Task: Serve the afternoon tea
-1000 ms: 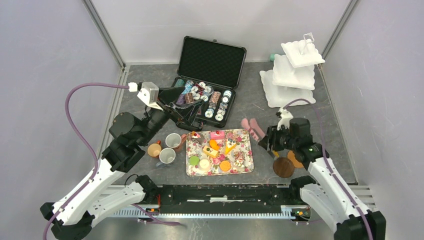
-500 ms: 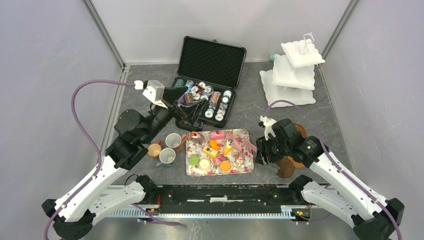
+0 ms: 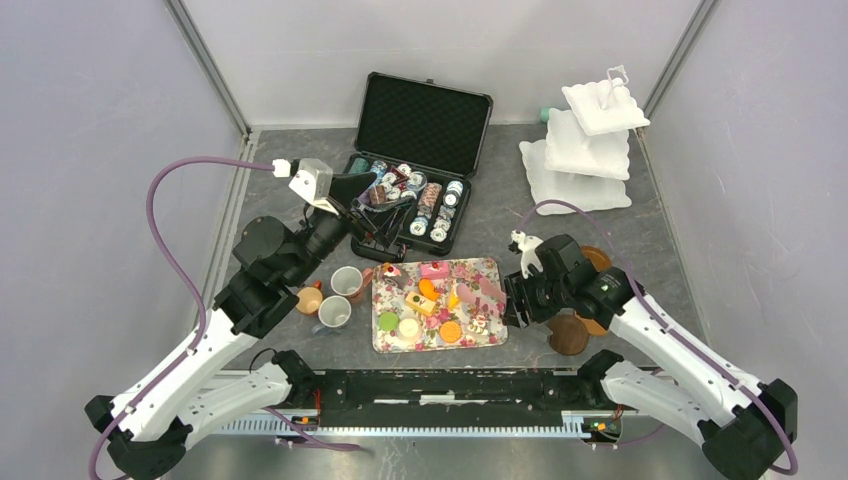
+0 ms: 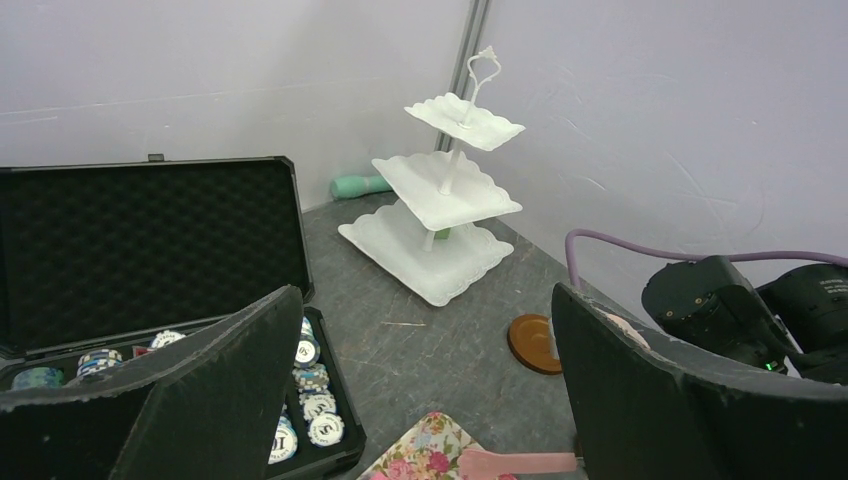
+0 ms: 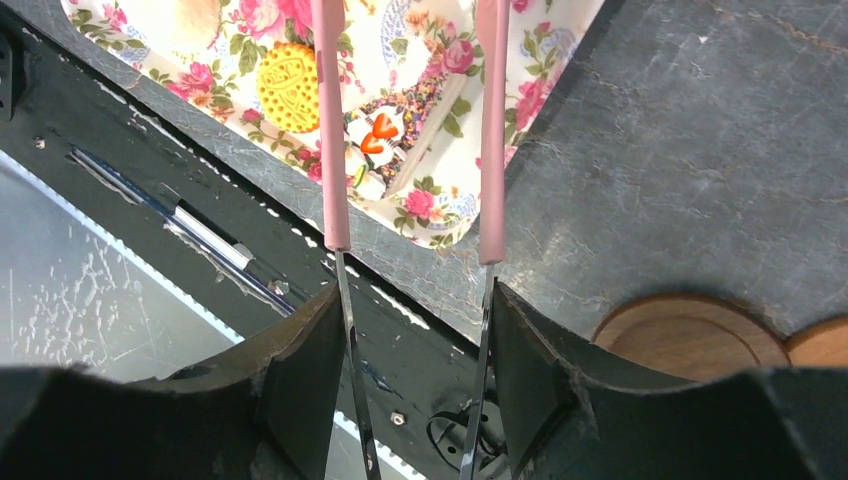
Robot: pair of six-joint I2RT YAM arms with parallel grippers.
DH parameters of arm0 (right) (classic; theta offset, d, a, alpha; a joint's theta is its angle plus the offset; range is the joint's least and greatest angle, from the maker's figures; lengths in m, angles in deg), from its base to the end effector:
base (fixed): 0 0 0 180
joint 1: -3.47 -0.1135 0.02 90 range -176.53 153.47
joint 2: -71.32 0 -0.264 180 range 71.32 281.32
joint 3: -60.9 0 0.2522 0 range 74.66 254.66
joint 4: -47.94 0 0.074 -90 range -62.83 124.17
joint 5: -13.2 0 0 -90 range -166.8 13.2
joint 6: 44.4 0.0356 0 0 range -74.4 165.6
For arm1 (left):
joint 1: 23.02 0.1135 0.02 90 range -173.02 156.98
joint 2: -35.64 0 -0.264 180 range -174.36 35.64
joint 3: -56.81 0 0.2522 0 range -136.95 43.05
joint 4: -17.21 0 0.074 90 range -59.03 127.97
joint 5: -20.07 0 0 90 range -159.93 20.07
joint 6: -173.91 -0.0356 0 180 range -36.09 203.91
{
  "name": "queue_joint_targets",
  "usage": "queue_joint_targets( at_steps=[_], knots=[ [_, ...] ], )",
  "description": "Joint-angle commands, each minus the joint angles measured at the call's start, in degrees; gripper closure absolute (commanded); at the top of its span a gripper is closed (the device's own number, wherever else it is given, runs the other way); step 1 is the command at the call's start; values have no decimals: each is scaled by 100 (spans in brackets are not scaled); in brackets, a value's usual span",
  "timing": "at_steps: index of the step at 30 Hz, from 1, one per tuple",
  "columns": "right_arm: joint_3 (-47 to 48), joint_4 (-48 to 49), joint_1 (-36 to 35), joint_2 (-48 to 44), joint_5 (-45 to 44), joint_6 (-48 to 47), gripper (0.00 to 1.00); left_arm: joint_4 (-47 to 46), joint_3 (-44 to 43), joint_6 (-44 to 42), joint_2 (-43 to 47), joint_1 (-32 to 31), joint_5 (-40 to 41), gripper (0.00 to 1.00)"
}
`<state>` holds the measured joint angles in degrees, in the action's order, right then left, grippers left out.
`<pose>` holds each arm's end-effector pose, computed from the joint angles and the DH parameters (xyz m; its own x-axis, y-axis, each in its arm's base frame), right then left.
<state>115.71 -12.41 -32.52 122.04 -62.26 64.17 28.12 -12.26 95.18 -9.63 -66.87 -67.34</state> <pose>0.1280 0.1040 0.2456 -0.8549 -0.2399 -0.4600 -0.4319 0.8204 0.3748 0.1250 -0.1178 0.4273 0.0287 -0.2983 -0.9540 0.6790 0.7063 -0.2004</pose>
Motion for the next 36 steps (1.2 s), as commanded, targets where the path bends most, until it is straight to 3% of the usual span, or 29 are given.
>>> queue_joint_targets(
  at_steps=[1, 18, 36],
  knots=[
    [-36, 487, -48, 124, 269, 55, 42, -114, -57, -151, 6, -27, 54, 0],
    [390, 666, -465, 861, -274, 762, 40, -110, -59, -151, 64, -27, 53, 0],
    [549, 690, -870, 1327, -426, 774, 38, -119, -59, -132, 61, -26, 34, 0]
  ],
)
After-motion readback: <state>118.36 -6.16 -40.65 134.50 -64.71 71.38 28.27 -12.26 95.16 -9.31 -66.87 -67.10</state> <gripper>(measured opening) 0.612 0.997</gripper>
